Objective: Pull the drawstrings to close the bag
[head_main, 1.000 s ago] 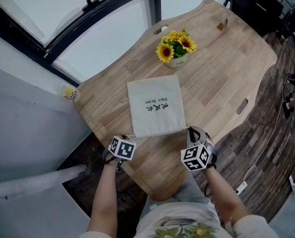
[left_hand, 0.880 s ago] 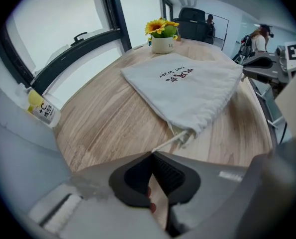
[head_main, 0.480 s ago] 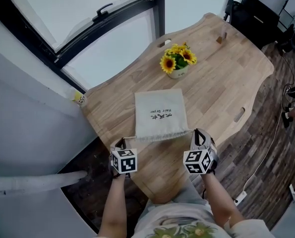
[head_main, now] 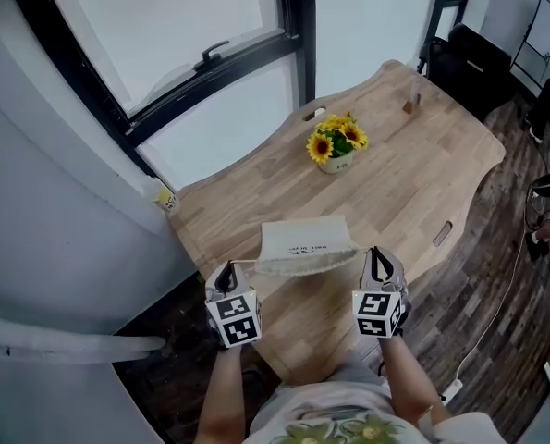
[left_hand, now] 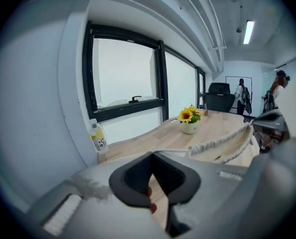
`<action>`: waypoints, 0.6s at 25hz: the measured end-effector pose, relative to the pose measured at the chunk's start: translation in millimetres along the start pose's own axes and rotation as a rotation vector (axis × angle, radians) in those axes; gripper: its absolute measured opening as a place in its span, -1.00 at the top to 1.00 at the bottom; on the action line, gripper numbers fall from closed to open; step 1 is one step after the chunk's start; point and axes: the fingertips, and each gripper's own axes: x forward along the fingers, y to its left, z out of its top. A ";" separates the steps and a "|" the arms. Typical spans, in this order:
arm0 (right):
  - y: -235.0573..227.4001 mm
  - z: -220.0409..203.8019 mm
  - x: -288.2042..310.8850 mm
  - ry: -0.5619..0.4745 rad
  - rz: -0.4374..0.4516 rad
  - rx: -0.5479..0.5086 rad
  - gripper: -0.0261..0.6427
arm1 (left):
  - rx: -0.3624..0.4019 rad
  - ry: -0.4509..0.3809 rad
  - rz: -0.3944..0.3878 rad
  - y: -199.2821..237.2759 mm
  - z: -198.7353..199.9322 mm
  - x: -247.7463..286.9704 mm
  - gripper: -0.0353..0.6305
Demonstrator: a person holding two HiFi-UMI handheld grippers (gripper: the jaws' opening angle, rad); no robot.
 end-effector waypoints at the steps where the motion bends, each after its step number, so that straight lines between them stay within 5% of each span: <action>1: -1.3 4.4 -3.1 -0.014 -0.003 0.010 0.89 | -0.009 -0.015 0.002 0.9 4.5 -4.4 0.88; 15: -10.4 38.5 -41.7 -0.133 0.003 0.091 0.90 | -0.102 -0.126 0.034 12.1 32.0 -49.3 0.88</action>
